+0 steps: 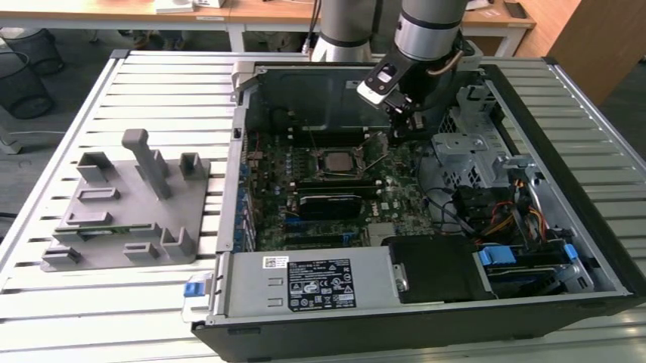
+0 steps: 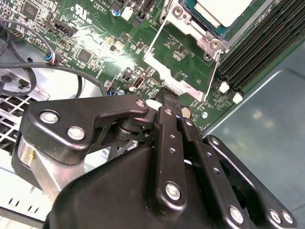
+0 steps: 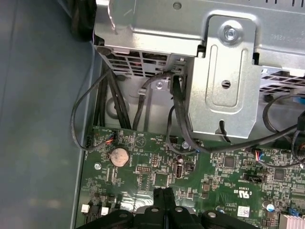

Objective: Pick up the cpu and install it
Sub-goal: 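Close the cpu cover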

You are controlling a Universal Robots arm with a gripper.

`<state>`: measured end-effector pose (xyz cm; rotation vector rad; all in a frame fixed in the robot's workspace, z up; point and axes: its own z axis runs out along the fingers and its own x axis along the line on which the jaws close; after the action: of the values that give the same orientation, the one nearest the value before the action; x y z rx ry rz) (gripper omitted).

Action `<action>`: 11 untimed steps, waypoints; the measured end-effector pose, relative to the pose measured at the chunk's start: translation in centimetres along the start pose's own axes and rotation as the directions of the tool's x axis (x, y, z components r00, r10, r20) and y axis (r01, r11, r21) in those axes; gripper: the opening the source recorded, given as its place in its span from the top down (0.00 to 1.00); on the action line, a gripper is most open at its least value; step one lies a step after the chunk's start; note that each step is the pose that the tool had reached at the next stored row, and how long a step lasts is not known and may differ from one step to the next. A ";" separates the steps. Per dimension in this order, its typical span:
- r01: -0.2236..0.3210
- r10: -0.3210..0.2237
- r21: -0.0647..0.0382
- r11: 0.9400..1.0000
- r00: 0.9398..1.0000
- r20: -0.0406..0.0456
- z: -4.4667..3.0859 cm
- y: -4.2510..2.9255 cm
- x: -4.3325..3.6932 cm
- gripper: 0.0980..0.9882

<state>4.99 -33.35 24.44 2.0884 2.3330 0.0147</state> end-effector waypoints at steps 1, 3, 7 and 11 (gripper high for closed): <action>0.000 0.000 0.000 1.000 1.000 0.000 0.00 -0.04 0.01 0.99; 0.000 0.000 0.000 1.000 1.000 0.000 0.00 -0.19 0.03 0.99; 0.000 0.000 0.000 1.000 1.000 0.000 -0.01 -0.39 0.05 0.99; 0.000 0.000 0.002 1.000 1.000 0.000 -0.16 -0.54 0.07 0.99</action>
<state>4.44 -33.34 24.60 2.0893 2.3342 0.0122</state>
